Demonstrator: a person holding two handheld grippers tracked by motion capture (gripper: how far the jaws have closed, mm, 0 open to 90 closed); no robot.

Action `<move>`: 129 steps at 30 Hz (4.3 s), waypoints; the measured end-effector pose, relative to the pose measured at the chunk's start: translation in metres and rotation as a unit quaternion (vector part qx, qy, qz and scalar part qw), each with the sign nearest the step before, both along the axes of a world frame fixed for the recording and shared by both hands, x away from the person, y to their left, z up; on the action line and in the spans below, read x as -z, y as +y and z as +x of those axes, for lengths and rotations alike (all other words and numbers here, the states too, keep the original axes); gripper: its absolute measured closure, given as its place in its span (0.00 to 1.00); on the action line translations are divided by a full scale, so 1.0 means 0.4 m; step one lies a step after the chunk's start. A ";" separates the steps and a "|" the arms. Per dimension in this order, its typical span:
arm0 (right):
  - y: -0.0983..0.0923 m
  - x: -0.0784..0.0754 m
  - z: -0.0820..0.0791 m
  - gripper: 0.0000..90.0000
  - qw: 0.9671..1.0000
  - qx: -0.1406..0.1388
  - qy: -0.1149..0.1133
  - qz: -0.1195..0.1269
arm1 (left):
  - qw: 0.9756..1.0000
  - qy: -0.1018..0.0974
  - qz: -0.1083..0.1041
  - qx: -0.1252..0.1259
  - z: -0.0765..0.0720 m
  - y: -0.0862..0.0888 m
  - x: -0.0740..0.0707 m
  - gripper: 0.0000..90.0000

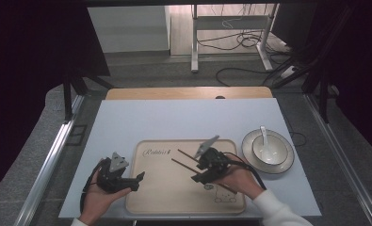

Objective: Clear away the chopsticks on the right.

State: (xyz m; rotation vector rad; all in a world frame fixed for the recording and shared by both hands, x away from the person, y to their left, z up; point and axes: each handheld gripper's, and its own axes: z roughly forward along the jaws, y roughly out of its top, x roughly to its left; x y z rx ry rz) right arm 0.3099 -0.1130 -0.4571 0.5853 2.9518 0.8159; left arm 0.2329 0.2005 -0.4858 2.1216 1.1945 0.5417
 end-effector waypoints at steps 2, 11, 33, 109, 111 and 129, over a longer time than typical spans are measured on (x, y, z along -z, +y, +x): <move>0.047 0.011 0.035 0.67 1.000 -0.005 0.027 0.004 | 1.000 0.000 -0.001 -0.001 -0.001 0.002 0.000 0.14; 0.185 0.075 0.119 0.99 0.998 -0.025 0.042 -0.037 | 1.000 -0.001 -0.003 -0.005 0.000 0.016 0.003 0.14; 0.133 0.111 0.234 0.99 0.996 0.057 0.015 -0.073 | 1.000 -0.001 0.000 -0.004 0.004 0.016 0.004 0.14; -0.164 0.069 0.194 0.99 0.979 0.174 -0.002 -0.109 | 1.000 -0.006 -0.002 -0.003 0.007 0.012 0.001 0.14; -0.158 0.053 0.183 0.99 0.982 0.164 -0.013 -0.089 | 1.000 -0.004 0.000 -0.003 0.008 0.014 0.002 0.14; -0.293 -0.051 -0.025 0.99 0.991 0.100 -0.047 0.082 | 1.000 -0.009 -0.002 -0.015 -0.008 0.022 -0.001 0.14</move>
